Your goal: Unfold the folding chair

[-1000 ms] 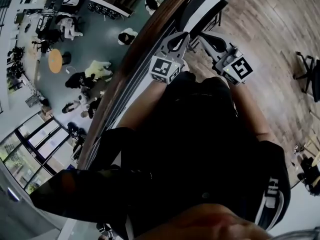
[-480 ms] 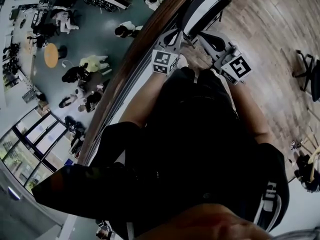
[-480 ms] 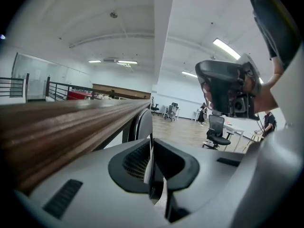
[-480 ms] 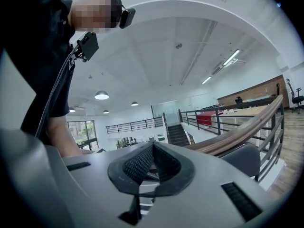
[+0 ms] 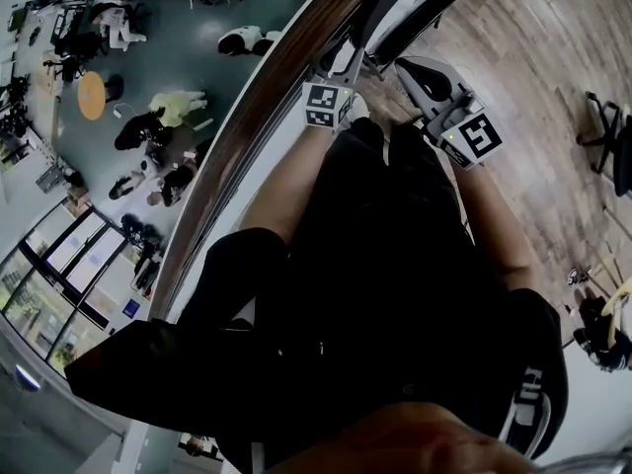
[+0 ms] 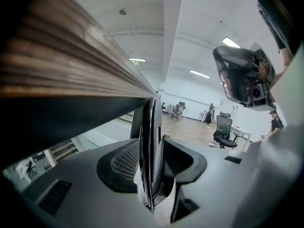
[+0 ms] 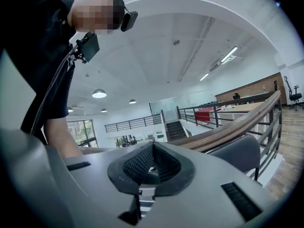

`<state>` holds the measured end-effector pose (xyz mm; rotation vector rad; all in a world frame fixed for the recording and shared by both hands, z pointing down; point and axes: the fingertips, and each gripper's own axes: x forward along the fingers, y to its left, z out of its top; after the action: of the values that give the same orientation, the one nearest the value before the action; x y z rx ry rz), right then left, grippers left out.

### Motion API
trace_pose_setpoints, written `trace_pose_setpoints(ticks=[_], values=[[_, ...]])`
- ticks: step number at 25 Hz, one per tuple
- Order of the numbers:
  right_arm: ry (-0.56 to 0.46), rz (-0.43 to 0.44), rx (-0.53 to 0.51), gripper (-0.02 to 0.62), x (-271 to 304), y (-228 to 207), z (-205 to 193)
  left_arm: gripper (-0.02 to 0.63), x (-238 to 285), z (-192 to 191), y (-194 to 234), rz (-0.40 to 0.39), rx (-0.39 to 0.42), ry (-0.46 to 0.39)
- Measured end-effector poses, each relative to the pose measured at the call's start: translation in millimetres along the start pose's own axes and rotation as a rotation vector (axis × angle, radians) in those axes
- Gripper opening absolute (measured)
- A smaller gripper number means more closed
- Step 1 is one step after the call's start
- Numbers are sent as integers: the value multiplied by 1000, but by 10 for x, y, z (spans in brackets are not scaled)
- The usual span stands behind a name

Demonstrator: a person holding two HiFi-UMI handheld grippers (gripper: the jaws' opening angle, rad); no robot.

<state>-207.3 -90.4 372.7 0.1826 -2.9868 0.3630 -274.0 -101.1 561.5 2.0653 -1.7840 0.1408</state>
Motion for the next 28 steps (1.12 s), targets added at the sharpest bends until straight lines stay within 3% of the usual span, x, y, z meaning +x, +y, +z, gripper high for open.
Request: trace_pose_setpoints(ticks=[8,28], values=[[12,-16,13,8,-106,-44,-176,216,248,-68,84,-21,-15,11],[41,-96,18,8,-262,-110,-214,206,601,81,190,-62,-2,3]])
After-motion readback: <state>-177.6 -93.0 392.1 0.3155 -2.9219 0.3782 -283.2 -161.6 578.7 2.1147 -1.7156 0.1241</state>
